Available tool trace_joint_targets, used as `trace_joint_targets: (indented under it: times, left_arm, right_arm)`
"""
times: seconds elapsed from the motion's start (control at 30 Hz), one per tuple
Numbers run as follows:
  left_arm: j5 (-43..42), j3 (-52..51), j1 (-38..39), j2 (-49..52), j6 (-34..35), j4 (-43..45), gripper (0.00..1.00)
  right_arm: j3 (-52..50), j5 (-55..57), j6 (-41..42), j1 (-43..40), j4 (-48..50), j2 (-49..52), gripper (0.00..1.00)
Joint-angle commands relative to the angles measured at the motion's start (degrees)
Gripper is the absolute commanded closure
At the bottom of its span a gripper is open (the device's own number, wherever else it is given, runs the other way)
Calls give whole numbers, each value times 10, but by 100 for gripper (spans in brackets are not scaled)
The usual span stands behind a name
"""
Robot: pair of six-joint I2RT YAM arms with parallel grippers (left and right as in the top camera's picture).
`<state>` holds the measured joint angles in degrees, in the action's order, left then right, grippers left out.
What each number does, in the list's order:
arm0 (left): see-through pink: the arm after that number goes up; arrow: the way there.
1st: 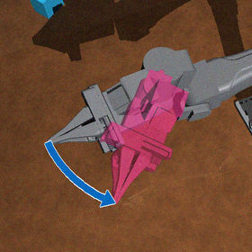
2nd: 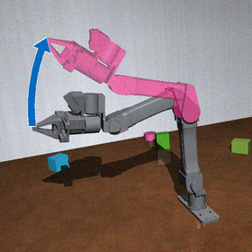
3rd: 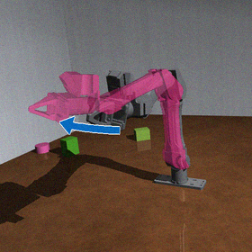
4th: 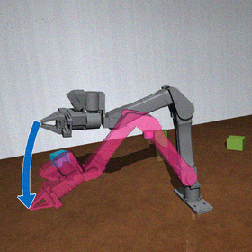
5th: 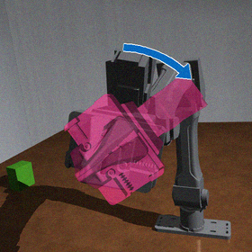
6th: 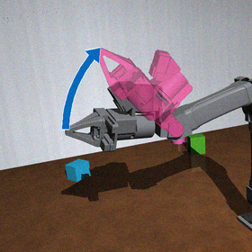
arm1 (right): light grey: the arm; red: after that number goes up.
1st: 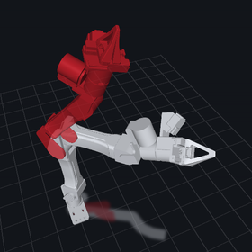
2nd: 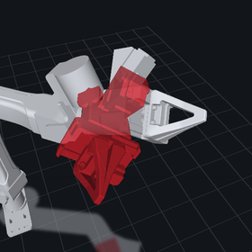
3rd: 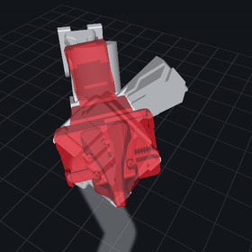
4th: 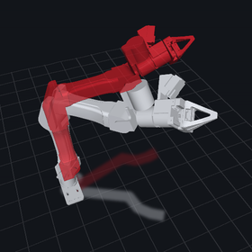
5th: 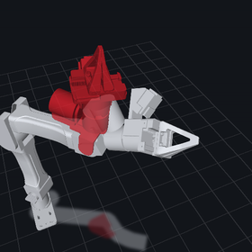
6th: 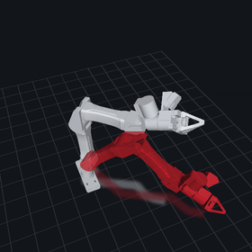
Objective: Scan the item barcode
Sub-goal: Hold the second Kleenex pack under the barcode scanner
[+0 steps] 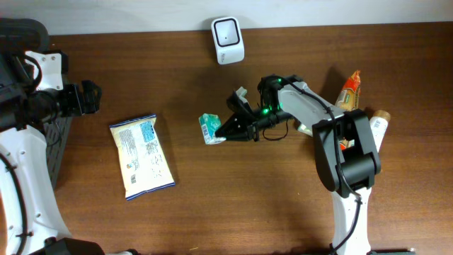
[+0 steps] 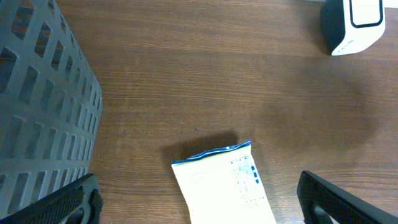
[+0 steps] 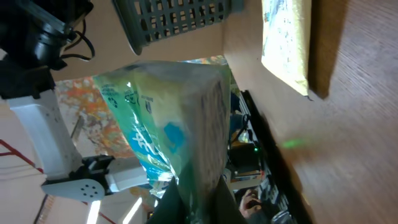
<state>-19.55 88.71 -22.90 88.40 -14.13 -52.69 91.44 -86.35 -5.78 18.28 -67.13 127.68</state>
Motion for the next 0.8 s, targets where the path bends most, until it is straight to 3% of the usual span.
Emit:
trace_joint_targets:
  times: [0.0,0.27,0.37,0.5,0.6,0.77]
  left_arm:
    - [-6,2,-2,-3,-5,1,1]
    - [-6,2,-2,-3,-5,1,1]
    - [-6,2,-2,-3,-5,1,1]
    - [-6,2,-2,-3,-5,1,1]
    - [-6,2,-2,-3,-5,1,1]
    - [-6,2,-2,-3,-5,1,1]
  right_arm:
    - [23,-26,7,-4,-6,0,96]
    - [84,-26,1,-126,-34,-112,96]
    - [84,-17,-13,-130,-36,-127,96]
    - [84,248,1,-82,-81,-127,96]
    - [105,474,103,-16,-84,-127,96]
    - [437,884,199,47,-145,-127,96]
